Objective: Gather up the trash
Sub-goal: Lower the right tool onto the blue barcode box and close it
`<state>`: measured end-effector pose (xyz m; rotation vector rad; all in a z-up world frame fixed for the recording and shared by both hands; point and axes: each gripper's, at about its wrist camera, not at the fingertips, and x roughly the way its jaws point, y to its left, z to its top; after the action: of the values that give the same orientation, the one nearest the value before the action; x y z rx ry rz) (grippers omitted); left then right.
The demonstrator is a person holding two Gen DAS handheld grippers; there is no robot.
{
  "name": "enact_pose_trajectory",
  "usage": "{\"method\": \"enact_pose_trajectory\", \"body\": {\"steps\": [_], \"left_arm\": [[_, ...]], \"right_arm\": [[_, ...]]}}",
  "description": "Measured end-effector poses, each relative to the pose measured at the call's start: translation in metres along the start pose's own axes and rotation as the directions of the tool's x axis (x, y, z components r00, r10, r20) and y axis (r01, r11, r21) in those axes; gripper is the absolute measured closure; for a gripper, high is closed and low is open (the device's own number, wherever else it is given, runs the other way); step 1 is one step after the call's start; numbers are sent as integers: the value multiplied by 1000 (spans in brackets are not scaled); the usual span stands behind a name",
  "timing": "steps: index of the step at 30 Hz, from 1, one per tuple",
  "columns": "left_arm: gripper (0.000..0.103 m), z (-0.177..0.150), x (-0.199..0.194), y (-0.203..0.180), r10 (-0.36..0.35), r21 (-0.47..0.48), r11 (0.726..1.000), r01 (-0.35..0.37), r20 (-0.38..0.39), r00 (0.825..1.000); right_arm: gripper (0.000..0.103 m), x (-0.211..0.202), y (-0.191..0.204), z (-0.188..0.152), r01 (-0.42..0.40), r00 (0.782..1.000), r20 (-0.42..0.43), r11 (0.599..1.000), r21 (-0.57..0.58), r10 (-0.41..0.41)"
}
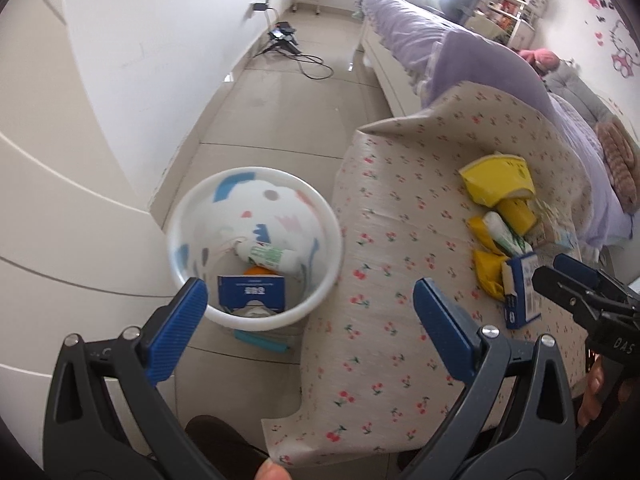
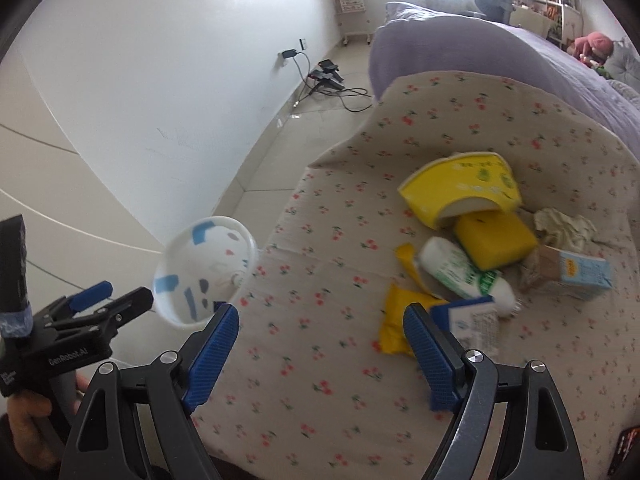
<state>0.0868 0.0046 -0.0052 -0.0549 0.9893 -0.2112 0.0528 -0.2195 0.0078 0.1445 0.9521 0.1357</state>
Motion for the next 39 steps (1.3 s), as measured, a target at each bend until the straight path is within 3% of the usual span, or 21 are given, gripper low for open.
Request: {"method": "enact_pose_trajectory", "body": {"steps": [6, 8, 9, 14, 24, 29, 32, 33, 34, 39], "left_arm": [[1, -12, 9, -12, -1, 40, 999, 2, -37, 999], [1, -16, 12, -14, 2, 52, 999, 1, -51, 999], [1, -17, 12, -15, 4, 54, 999, -1, -53, 999], [1, -22, 18, -24, 5, 73, 997, 0, -70, 998], [1, -29, 33, -52, 11, 144, 990, 4, -105, 994], [1, -32, 36, -56, 20, 155, 988, -3, -109, 994], [1, -32, 37, -57, 20, 156, 988, -3, -111, 994], [1, -32, 37, -58, 19, 156, 988, -1, -110, 994], [1, -32, 37, -59, 17, 157, 988, 0, -109, 994], [1, -30, 37, -72, 8, 180, 984, 8, -87, 996]], "right_arm": [[17, -1, -33, -14, -6, 999, -44, 1000, 29, 8], [14, 1, -50, -19, -16, 998, -55, 998, 56, 19], [8, 2, -55, -21, -11, 998, -61, 998, 63, 15], [5, 18, -81, -38, 70, 990, -128, 994, 81, -60], [5, 48, -85, -42, 169, 975, -145, 986, -2, -167], [5, 63, -89, -38, 140, 978, -162, 990, 29, -134], [13, 67, -94, -38, 141, 977, -168, 989, 44, -131], [29, 67, -96, -38, 143, 976, -172, 988, 50, -132], [38, 68, -98, -38, 140, 975, -179, 989, 54, -128], [39, 47, -109, -40, 116, 983, -151, 989, 88, -101]]}}
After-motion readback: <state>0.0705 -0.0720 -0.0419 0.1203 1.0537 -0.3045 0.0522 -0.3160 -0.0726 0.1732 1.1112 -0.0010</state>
